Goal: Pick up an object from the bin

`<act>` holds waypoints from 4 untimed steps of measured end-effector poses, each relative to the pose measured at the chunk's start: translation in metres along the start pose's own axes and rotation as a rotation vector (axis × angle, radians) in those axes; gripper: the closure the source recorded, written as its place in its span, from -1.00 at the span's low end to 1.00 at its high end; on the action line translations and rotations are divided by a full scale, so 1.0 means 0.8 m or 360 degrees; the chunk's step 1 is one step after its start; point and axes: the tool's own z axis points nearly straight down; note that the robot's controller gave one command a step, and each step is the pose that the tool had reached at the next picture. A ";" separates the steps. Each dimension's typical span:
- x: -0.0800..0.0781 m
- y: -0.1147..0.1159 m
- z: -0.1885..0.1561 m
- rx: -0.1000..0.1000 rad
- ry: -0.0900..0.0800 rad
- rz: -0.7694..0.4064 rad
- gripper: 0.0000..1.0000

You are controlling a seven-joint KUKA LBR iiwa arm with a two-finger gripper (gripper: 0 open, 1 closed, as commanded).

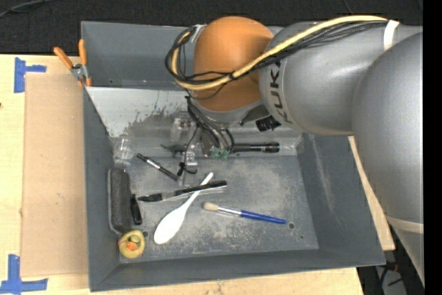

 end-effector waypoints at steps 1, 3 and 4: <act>-0.002 -0.001 -0.005 -0.0002 -0.0012 0.0006 -1.00; 0.023 -0.040 0.077 -0.0001 -0.0002 -0.0263 -1.00; 0.032 -0.068 0.087 0.0001 -0.0003 -0.0303 -1.00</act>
Offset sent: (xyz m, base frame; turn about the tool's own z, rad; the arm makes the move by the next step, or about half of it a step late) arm -0.0216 -0.0406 -0.1052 -0.4013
